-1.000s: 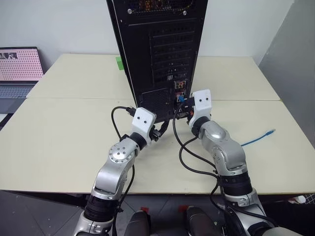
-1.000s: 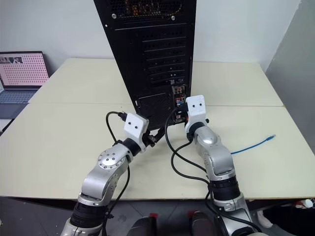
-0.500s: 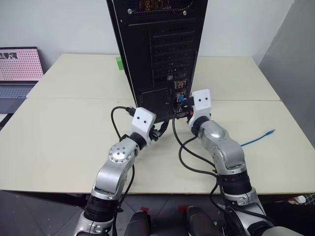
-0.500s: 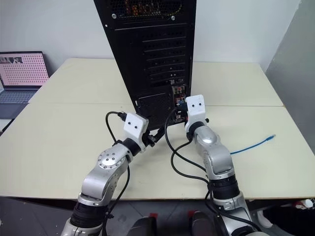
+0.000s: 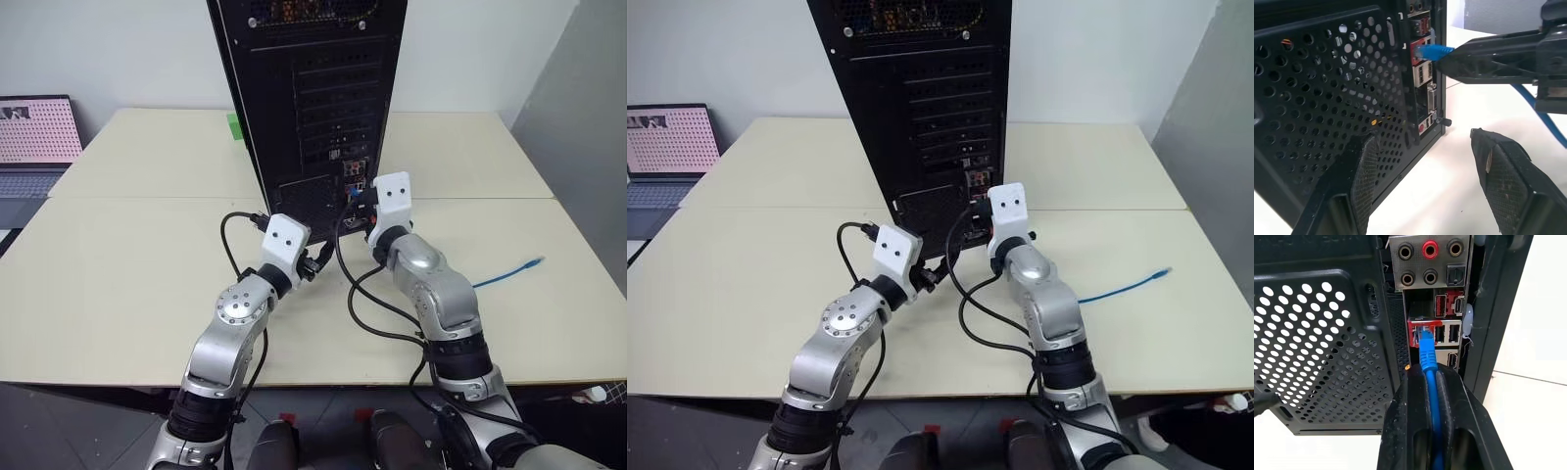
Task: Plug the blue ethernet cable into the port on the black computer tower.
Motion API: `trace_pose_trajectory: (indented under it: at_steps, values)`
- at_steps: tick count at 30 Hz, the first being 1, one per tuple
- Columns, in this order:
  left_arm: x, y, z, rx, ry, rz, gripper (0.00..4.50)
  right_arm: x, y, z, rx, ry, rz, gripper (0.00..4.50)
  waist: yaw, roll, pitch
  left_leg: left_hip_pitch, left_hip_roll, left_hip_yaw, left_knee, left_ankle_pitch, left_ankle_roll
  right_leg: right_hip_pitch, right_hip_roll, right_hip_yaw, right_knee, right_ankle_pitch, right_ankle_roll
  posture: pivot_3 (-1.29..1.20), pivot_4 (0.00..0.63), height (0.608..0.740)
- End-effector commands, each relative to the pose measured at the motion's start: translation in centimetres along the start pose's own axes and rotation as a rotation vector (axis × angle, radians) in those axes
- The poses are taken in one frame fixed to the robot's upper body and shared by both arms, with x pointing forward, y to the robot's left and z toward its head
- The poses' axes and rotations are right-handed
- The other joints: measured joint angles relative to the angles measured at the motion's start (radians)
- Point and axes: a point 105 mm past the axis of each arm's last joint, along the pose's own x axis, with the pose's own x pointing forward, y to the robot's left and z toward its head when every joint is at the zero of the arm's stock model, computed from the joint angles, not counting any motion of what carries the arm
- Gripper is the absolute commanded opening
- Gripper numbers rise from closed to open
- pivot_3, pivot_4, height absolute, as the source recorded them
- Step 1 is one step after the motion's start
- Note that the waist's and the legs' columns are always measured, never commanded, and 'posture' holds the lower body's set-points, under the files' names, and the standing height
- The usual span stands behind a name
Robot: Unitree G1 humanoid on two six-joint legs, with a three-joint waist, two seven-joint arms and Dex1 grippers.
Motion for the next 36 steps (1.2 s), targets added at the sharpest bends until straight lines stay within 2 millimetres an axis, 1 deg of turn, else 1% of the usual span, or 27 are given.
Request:
trace_pose_trajectory:
  at_steps: [1,16,22,24,25,26,29,31,32,34,36]
  values:
    - [-0.2,-0.1,1.7,0.019,-0.066,0.003,3.11,0.1,0.6,3.0,0.000,-0.098,0.017,0.00,-0.004,0.000,0.000,0.000,0.000,0.000,0.000,0.000,0.000,0.000,0.000,0.000,0.000,0.000,0.000,0.00,0.150,0.740]
    - [-0.2,-0.2,1.8,0.022,-0.070,0.003,3.11,0.8,0.2,2.9,-0.005,-0.092,0.009,0.00,-0.012,0.000,0.000,0.000,0.000,0.000,0.000,0.000,0.000,0.000,0.000,0.000,0.001,0.000,0.000,0.00,0.150,0.740]
    - [-0.3,-0.1,1.7,0.023,-0.067,0.009,3.11,0.5,-0.1,2.5,-0.007,-0.084,0.025,0.00,-0.012,0.000,0.000,0.001,0.000,0.000,0.000,0.000,0.000,0.000,0.000,0.000,0.001,0.000,0.000,0.00,0.150,0.740]
    - [-0.3,0.0,1.7,0.024,-0.067,0.011,3.12,0.2,-0.4,2.1,-0.012,-0.076,0.031,0.61,-0.012,0.000,0.000,0.001,0.000,0.000,0.000,0.000,0.000,0.000,0.000,0.000,0.001,0.000,0.000,0.00,0.150,0.740]
    - [-0.3,0.0,1.7,0.024,-0.067,0.012,3.12,0.0,-0.5,2.0,-0.016,-0.072,0.036,0.76,-0.010,0.000,0.000,0.001,0.000,0.000,0.000,0.000,0.000,0.000,0.000,0.000,0.001,0.000,0.000,0.00,0.150,0.740]
    - [-0.3,0.1,1.7,0.024,-0.066,0.014,3.12,-0.2,-0.6,1.9,-0.020,-0.070,0.041,1.13,-0.009,0.000,0.000,0.000,0.000,0.000,0.000,0.000,0.000,0.000,0.000,0.000,0.001,0.000,0.000,0.00,0.150,0.740]
    - [-0.5,0.3,1.7,0.027,-0.063,0.018,3.12,-0.8,-0.8,1.7,-0.032,-0.066,0.065,1.68,-0.008,0.000,0.000,-0.001,0.000,0.000,-0.001,0.000,0.000,0.000,0.000,0.000,-0.001,0.000,0.000,0.00,0.150,0.740]
    - [-0.7,0.6,1.7,0.023,-0.055,0.022,3.12,-1.5,-0.7,1.7,-0.048,-0.070,0.106,2.16,-0.007,0.000,0.000,-0.002,0.000,0.000,-0.001,0.000,0.000,0.000,0.000,0.000,-0.002,0.000,0.000,0.00,0.150,0.740]
    - [-0.8,0.7,1.6,0.032,-0.046,0.019,3.12,-2.0,-0.7,1.7,-0.058,-0.074,0.133,2.31,-0.006,0.000,0.000,-0.002,0.000,0.000,-0.001,0.000,0.000,0.000,0.000,0.000,-0.003,0.000,0.000,0.00,0.150,0.740]
    - [-1.1,0.9,1.3,0.041,-0.017,0.013,3.12,-2.8,-0.8,1.9,-0.073,-0.080,0.169,2.85,-0.007,0.000,0.000,-0.002,0.000,0.000,-0.002,0.000,0.000,-0.001,0.000,0.000,-0.003,0.000,0.000,0.00,0.150,0.740]
    - [-1.4,1.1,1.0,0.050,0.013,0.003,3.12,-3.7,-1.1,2.1,-0.088,-0.092,0.206,3.29,-0.008,0.000,0.000,-0.002,0.000,0.000,-0.002,0.000,0.000,-0.001,0.000,0.000,-0.003,0.000,0.000,0.00,0.150,0.740]
